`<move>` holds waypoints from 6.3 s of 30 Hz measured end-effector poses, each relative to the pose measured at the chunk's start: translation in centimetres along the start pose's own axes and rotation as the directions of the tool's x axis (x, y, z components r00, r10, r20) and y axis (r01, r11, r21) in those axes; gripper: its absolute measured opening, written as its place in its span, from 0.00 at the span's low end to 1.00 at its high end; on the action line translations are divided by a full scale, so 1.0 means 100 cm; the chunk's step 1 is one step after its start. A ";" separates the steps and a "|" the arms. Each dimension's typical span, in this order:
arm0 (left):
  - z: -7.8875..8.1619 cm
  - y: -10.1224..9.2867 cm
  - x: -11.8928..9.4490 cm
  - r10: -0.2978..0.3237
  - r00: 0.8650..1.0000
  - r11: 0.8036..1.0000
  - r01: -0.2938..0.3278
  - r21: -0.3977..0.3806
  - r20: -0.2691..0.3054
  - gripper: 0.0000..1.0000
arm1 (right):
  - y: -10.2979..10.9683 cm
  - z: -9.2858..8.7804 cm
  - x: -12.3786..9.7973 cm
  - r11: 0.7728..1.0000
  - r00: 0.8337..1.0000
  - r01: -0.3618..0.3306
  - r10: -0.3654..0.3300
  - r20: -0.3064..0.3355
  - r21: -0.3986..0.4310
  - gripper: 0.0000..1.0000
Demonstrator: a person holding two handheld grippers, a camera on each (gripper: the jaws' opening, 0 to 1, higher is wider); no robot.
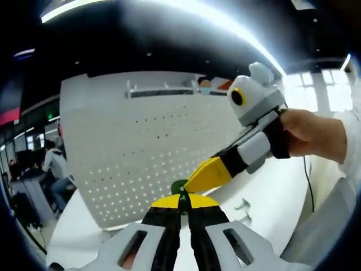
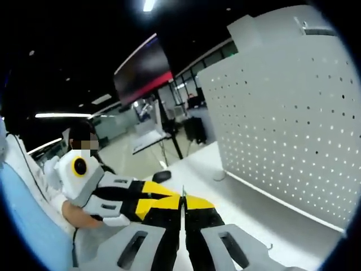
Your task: Insert the hook assembly into the mounting plate slot until the hook locks in place.
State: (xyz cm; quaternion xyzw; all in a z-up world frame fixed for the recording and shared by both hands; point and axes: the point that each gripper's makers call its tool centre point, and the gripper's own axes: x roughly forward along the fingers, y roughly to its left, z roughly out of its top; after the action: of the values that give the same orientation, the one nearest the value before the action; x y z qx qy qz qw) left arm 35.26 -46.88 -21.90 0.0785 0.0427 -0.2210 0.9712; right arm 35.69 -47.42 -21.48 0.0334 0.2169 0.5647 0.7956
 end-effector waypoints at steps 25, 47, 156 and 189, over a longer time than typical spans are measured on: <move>0.023 0.045 -0.006 0.110 0.993 0.994 -0.109 -0.028 0.045 0.04 | -0.015 0.016 -0.032 0.965 0.983 0.179 -0.167 0.076 -0.193 0.31; 0.083 0.141 0.006 0.299 0.941 0.953 -0.302 -0.001 0.157 0.04 | -0.022 0.024 -0.061 0.928 0.952 0.299 -0.274 0.137 -0.223 0.70; 0.083 0.178 0.048 0.333 0.926 0.943 -0.326 -0.068 0.176 0.40 | -0.085 0.014 -0.124 0.870 0.874 0.480 -0.462 0.152 -0.112 0.67; 0.014 0.094 0.018 0.214 0.973 0.971 -0.202 -0.130 0.083 0.37 | -0.130 -0.052 -0.136 0.850 0.851 0.525 -0.526 0.006 -0.029 0.65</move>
State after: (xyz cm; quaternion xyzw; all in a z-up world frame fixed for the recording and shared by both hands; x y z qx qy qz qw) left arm 41.00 -39.53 -19.43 0.0131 0.0007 -0.1186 0.9929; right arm 41.51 -65.51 -25.85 -0.0394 0.2101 0.3290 0.9198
